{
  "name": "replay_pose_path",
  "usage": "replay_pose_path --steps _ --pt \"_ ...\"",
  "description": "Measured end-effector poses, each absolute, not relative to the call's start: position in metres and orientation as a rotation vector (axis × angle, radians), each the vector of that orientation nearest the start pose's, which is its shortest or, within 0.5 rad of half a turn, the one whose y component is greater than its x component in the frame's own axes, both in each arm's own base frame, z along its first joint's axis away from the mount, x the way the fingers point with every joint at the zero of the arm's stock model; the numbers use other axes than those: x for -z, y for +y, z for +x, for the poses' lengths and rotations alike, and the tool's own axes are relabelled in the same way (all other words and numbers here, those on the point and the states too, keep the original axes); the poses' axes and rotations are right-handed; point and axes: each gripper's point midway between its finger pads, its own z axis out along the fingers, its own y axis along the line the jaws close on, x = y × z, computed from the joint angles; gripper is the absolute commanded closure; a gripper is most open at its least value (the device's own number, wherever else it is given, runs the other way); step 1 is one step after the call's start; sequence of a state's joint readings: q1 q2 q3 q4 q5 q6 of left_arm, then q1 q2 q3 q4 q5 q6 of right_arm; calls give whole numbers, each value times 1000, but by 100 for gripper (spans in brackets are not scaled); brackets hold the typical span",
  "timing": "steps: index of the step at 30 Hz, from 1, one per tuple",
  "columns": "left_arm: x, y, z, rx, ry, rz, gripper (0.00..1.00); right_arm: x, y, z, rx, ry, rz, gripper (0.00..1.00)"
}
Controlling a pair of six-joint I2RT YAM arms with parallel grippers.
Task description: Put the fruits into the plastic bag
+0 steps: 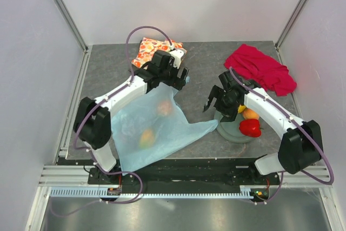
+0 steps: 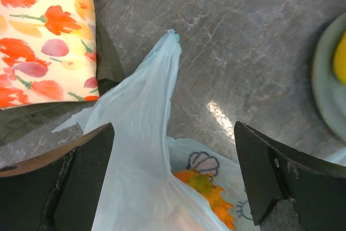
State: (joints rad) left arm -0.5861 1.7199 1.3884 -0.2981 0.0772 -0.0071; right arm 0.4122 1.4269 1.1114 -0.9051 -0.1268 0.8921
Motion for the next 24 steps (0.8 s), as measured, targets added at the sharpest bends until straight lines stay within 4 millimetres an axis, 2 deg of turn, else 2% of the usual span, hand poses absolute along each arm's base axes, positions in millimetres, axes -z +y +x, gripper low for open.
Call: replay_pose_path --steps 6,13,22,24 --pt "-155 -289 424 346 2117 715 1 -109 175 239 -509 2868 719 2" --pt "-133 -297 442 313 2110 761 1 -108 180 236 -544 2882 766 3" --pt "-96 -302 444 316 2168 806 1 -102 184 237 -560 2897 806 5" --pt "-92 -302 444 314 2176 808 5 -100 187 238 -567 2897 815 7"
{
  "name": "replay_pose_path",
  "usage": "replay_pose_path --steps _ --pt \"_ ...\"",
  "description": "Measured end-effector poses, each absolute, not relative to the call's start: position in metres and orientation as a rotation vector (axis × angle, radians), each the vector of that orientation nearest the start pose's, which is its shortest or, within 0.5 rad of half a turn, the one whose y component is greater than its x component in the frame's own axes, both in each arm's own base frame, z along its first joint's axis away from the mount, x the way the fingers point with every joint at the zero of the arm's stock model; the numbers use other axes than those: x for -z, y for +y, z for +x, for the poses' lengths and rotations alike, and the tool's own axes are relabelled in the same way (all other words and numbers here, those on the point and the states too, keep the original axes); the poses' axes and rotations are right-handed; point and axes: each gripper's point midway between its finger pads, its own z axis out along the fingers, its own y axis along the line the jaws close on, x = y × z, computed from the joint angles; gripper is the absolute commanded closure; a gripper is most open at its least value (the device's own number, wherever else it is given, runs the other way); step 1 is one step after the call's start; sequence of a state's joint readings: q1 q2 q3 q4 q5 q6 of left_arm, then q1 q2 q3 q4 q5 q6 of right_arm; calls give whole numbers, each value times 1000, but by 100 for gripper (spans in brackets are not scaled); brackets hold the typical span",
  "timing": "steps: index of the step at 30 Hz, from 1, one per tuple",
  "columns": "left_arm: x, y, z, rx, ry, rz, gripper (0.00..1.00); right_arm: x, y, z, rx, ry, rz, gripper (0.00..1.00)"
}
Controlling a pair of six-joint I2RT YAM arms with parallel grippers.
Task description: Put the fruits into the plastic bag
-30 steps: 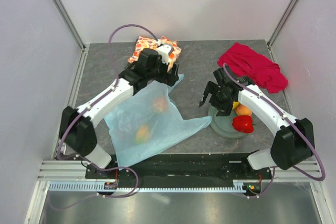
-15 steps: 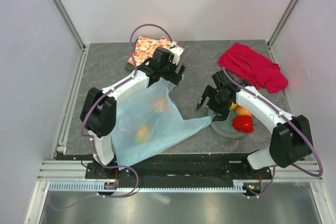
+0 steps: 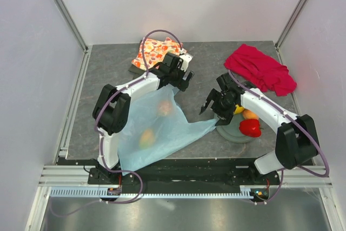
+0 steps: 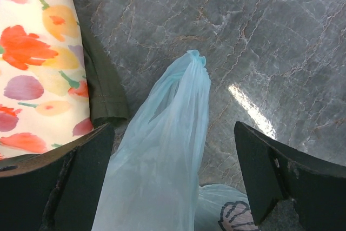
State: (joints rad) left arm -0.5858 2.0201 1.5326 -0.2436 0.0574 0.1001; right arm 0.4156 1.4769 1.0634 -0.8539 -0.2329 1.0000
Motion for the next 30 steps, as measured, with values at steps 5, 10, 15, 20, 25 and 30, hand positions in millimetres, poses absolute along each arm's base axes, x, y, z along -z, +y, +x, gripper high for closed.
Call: replay_pose_path --steps 5,10,15,20,25,30 --pt "-90 -302 446 308 2179 820 66 -92 197 238 -590 2914 821 22" --pt "-89 -299 446 312 2192 810 98 -89 204 240 -604 2917 821 84" --pt "-89 -288 453 363 2218 745 98 -90 203 245 -584 2890 837 100" --pt "-110 -270 453 402 2208 669 99 -116 203 271 -586 2781 798 100" --pt "-200 -268 446 477 2037 587 98 -196 209 317 -683 2529 650 100" --pt "-315 -255 430 528 1782 490 99 -289 217 354 -772 2268 471 100"
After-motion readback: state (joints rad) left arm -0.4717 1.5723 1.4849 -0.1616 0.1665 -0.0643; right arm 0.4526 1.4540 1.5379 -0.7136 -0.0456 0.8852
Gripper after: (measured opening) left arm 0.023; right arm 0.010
